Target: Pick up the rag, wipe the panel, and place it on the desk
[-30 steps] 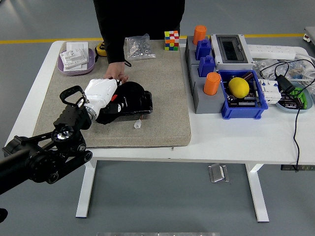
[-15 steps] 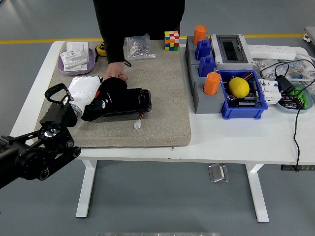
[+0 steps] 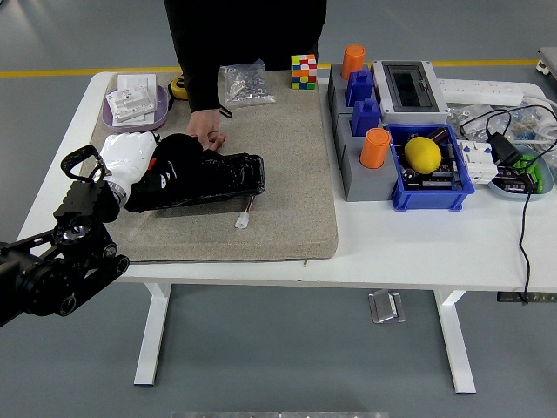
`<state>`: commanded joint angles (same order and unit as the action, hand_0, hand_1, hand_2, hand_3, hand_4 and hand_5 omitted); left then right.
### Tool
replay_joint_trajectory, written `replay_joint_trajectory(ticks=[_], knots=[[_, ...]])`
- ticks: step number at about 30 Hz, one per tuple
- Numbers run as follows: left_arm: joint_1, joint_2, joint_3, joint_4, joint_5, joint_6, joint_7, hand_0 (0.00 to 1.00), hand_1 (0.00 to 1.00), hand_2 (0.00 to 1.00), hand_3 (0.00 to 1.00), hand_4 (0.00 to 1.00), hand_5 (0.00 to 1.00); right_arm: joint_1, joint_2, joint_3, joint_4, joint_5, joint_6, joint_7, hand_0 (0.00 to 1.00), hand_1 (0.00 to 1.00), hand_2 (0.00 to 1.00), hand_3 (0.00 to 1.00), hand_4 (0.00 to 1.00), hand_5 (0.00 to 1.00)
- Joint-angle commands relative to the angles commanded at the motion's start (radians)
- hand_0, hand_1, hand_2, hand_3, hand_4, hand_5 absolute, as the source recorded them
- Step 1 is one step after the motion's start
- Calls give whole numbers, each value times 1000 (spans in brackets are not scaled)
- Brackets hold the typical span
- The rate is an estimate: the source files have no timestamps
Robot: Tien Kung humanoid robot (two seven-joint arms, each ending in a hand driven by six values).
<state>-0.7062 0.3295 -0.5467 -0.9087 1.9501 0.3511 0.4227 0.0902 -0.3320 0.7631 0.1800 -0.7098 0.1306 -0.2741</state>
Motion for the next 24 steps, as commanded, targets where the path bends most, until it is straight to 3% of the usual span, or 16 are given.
replay_joint_trajectory(ticks=[20, 24], knots=[[85, 52, -162, 32, 33, 5, -6, 219, 118, 456, 396, 468, 2, -4, 1, 4, 0, 13, -4, 1, 759, 703, 716, 592, 921, 576], [95, 49, -187, 50, 24, 20, -20, 219, 119, 457, 397, 466, 2, -2, 1, -3, 0, 21, -4, 3, 759, 703, 716, 592, 921, 576]])
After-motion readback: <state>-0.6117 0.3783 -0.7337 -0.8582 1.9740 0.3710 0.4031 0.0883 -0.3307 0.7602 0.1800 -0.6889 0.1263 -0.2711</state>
